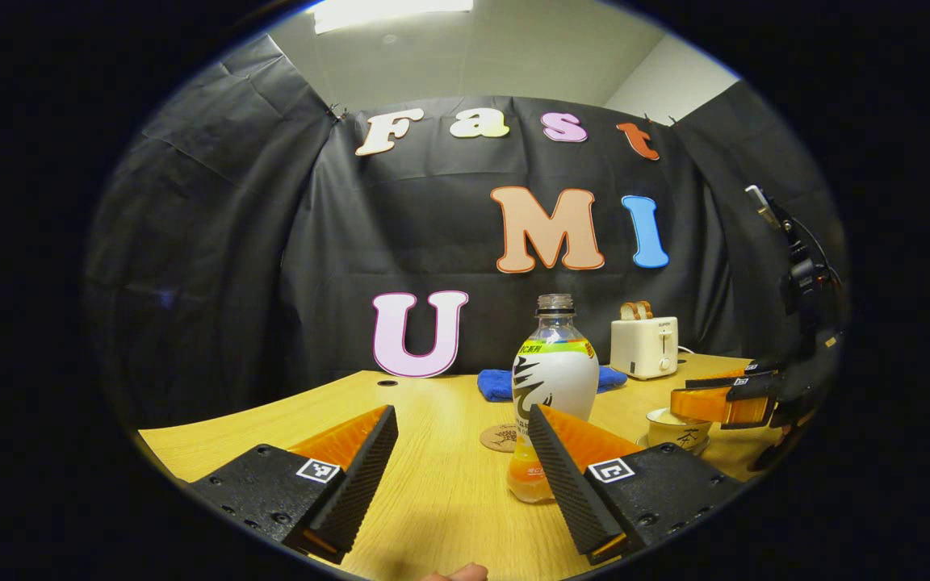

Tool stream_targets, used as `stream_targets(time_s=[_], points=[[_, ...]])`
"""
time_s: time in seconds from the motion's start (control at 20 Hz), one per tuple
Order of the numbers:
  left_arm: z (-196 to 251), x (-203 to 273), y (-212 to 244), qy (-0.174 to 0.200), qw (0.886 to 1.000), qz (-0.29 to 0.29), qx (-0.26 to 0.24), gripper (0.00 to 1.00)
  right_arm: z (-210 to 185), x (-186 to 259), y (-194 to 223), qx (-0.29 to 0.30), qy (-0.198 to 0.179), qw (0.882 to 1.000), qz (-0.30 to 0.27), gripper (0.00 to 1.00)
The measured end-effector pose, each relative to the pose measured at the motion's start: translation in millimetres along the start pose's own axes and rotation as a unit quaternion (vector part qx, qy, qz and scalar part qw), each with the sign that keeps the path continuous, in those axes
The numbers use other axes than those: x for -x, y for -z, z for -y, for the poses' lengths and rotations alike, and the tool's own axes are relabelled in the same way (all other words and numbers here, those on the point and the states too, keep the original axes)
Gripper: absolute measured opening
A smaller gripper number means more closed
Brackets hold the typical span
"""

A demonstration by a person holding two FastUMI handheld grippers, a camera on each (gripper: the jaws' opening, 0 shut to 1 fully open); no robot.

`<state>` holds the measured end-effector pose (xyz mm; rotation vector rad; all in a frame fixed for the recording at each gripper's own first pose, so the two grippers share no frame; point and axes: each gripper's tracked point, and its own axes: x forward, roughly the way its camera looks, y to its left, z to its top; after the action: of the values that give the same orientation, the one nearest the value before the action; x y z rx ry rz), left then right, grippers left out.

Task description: Open the teacup lid with one hand, grasp the water bottle and pour water into the teacup with the other hand; after pouring, place the water bottle on the coaster and then close the teacup lid.

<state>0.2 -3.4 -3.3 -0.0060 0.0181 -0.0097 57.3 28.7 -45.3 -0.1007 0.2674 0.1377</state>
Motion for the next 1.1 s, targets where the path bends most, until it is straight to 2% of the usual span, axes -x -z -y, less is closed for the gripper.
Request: stream_targets(time_s=[0.1, 0.2, 0.45, 0.75, 1.1], points=[[0, -1, 1, 0.001, 1.000, -0.002, -0.002, 0.95, -2, -1, -1, -0.014, -0.008, 1.000, 0.001, 0.29], [4, -3, 4, 0.008, 1.000, -0.009, -0.002, 0.95, 0, 1, -10, -0.029, -0.013, 0.999, 0.013, 0.31], [4, -3, 6, 0.010, 1.000, -0.021, -0.002, 0.95, 37, 16, -33, -0.028, 0.011, 0.998, 0.052, 0.30], [4, -4, 7, 0.010, 1.000, -0.019, -0.002, 0.95, 88, 36, -14, -0.032, 0.050, 0.997, 0.049, 0.31], [11, -3, 3, 0.029, 1.000, -0.010, -0.001, 0.95, 111, 44, -1, -0.061, 0.069, 0.994, 0.051, 0.30]])
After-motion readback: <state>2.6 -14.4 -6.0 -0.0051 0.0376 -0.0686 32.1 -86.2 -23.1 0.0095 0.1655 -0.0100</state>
